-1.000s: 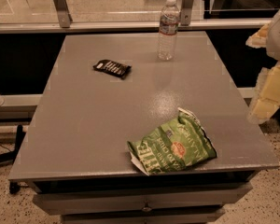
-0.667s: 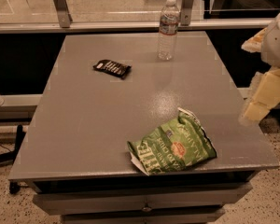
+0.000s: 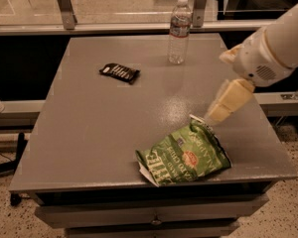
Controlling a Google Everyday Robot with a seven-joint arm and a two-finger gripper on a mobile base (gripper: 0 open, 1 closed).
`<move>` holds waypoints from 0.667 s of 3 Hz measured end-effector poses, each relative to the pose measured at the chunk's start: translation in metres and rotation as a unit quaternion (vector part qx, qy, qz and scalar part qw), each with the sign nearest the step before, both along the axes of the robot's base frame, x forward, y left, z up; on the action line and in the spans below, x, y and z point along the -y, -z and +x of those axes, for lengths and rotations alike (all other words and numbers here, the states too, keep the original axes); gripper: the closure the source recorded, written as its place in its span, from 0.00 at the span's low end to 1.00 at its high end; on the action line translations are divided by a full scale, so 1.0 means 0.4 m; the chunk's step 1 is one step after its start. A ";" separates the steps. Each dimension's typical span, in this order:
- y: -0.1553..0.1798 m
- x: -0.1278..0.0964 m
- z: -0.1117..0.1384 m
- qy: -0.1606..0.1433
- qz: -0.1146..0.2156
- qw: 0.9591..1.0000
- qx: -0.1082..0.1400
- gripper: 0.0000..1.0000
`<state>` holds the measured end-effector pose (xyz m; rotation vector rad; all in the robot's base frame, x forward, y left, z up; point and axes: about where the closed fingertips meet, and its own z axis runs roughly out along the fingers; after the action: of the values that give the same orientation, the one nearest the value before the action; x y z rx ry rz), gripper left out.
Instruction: Pick rxbar chocolate
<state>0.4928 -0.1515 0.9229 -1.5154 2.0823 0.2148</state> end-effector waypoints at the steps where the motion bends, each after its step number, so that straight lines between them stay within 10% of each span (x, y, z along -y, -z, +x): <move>1: 0.026 -0.106 0.089 -0.003 0.077 0.997 0.007 0.00; 2: 0.029 -0.211 0.152 0.010 0.136 0.990 0.025 0.00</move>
Offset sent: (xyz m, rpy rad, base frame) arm 0.0815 0.1245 -0.0225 0.3958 -0.0505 -0.0517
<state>0.5534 -0.0673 0.9114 -1.3214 1.9387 0.4310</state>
